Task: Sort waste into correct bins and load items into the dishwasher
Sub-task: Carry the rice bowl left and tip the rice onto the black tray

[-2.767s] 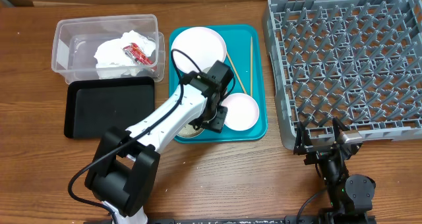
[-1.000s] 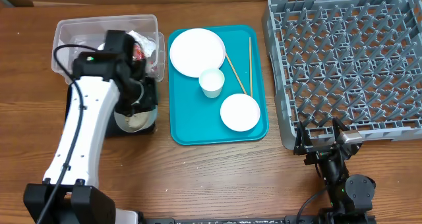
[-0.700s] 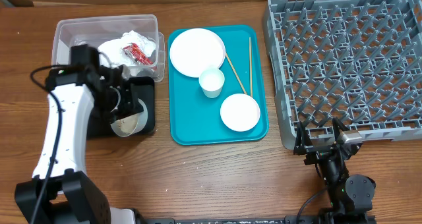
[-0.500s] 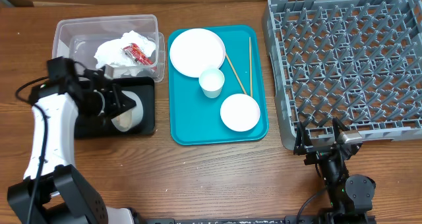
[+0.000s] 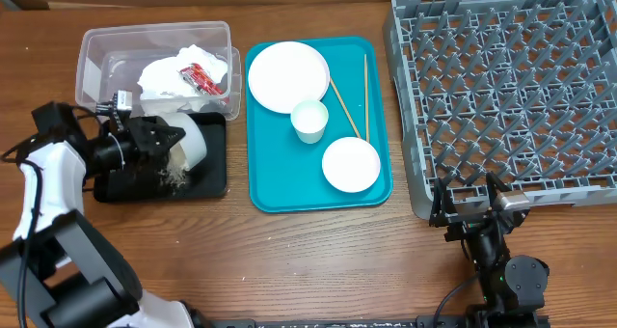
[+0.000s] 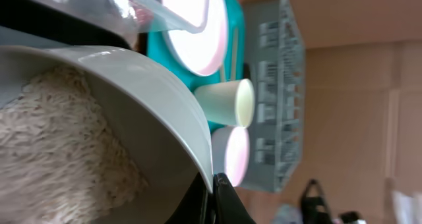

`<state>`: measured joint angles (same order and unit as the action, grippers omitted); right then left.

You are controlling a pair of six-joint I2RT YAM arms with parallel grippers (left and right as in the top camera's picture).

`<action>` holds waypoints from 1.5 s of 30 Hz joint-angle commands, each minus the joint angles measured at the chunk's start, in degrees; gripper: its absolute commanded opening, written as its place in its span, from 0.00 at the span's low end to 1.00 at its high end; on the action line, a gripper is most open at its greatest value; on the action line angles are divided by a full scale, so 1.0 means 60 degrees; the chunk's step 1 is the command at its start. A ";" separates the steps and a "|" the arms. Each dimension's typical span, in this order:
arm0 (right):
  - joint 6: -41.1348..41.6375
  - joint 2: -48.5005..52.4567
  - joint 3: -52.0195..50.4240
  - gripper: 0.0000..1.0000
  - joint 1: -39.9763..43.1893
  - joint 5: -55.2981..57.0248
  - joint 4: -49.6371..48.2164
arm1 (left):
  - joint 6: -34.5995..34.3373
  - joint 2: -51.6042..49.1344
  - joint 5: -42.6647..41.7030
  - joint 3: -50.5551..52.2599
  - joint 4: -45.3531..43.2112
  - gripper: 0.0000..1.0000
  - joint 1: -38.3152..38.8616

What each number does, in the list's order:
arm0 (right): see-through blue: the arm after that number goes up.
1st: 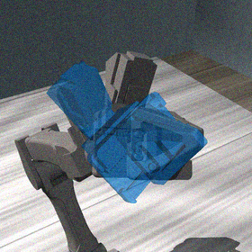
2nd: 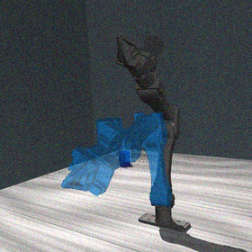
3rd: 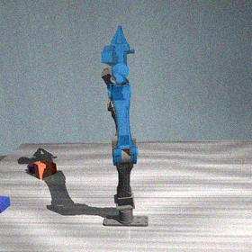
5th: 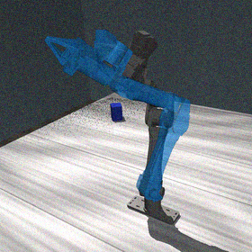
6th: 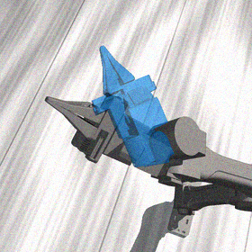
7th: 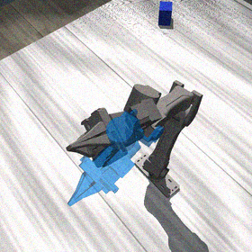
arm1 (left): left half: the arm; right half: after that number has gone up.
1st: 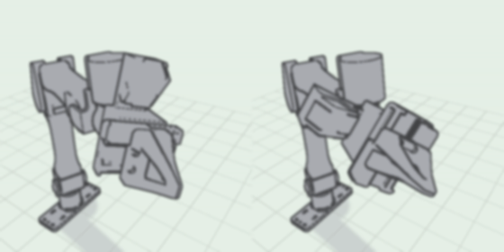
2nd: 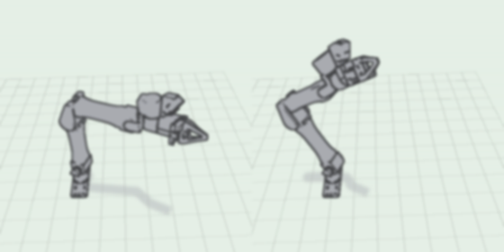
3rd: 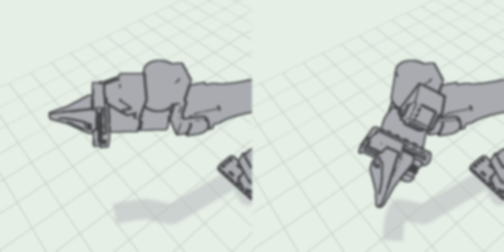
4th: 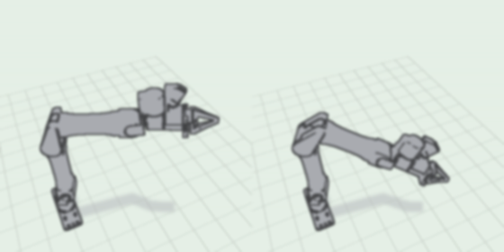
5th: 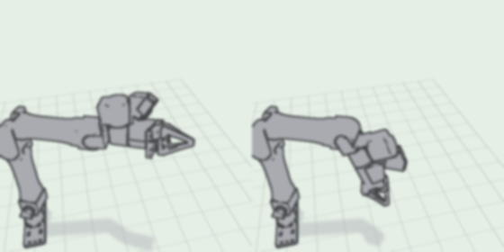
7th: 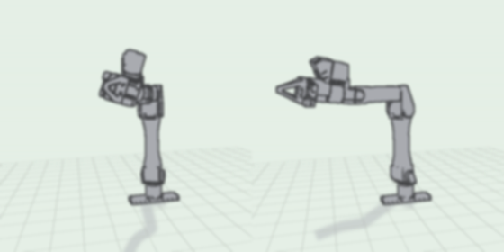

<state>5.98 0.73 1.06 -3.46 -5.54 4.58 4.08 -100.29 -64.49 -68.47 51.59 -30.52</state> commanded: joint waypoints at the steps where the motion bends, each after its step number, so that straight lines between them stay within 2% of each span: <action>1: 0.0011 -0.0095 -0.0098 1.00 -0.0062 0.0055 -0.0036 | 0.0404 -0.0637 -0.1953 0.0036 -0.0044 0.04 -0.0310; 10: 0.0011 -0.0095 -0.0098 1.00 -0.0062 0.0055 -0.0036 | 0.0470 -0.1337 -0.4350 0.0036 -0.0044 0.04 -0.0663; 32: 0.0011 -0.0095 -0.0098 1.00 -0.0062 0.0055 -0.0036 | -0.0295 -0.1337 -0.4262 0.0036 0.0357 0.04 -0.0729; 36: 0.0011 -0.0095 -0.0098 1.00 -0.0062 0.0055 -0.0036 | -0.0758 -0.1337 -0.3628 0.0036 0.0113 0.04 -0.0761; 42: 0.0011 -0.0095 -0.0098 1.00 -0.0062 0.0055 -0.0036 | -0.0820 -0.1337 -0.3687 0.0033 -0.0004 0.04 -0.0798; 45: 0.0011 -0.0095 -0.0098 1.00 -0.0062 0.0055 -0.0036 | -0.1606 -0.1337 -0.2794 0.0018 -0.0747 0.04 -0.0882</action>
<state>5.96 0.73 1.06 -3.46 -5.54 4.56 -0.71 -107.92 -85.86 -68.38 49.58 -34.87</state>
